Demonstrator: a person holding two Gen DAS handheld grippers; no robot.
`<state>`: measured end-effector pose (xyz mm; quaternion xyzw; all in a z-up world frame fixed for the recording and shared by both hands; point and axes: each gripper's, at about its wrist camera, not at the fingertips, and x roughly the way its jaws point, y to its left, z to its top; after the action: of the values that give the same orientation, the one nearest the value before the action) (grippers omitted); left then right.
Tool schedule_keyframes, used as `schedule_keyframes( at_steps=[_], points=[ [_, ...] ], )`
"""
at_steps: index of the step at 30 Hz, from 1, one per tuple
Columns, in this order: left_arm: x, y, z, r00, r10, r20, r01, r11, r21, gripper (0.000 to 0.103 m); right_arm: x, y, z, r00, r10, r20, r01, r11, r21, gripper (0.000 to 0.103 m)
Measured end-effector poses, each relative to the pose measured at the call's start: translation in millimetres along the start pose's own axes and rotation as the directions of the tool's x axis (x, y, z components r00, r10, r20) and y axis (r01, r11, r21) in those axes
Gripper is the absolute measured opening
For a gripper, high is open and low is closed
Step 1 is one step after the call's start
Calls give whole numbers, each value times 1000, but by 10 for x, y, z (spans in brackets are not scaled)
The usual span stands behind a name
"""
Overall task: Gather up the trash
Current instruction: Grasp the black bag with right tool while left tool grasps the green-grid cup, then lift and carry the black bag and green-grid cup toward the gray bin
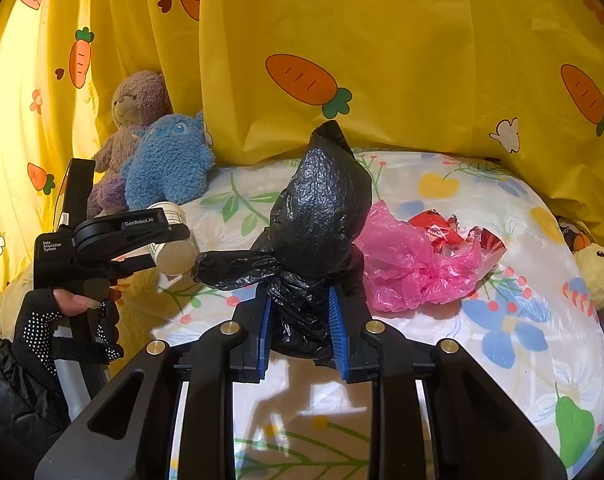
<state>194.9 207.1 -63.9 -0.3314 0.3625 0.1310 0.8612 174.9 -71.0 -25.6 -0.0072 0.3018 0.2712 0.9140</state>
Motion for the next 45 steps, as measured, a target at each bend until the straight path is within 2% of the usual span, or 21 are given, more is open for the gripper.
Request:
schedule_keyframes(
  at_steps=[9, 14, 22, 35, 45],
  points=[
    [-398, -211, -172, 996, -53, 74, 46, 995, 92, 62, -162, -44, -38, 1000, 3, 26, -4, 1000, 24, 26],
    [-708, -374, -385, 989, -88, 118, 69, 985, 156, 62, -352, -43, -33, 999, 7, 54, -9, 999, 33, 26],
    [-1012, -616, -792, 982, -128, 141, 88, 962, 258, 62, -688, -106, -119, 996, -9, 85, 5, 999, 50, 26],
    [-1229, -1053, -1282, 968, -227, 103, 172, 908, 382, 62, -1201, -406, -386, 989, -87, 116, 75, 991, 112, 26],
    [-1253, -1433, -1564, 953, -299, 54, 241, 851, 466, 62, -1470, -714, -527, 983, -134, 129, 111, 978, 175, 26]
  ],
)
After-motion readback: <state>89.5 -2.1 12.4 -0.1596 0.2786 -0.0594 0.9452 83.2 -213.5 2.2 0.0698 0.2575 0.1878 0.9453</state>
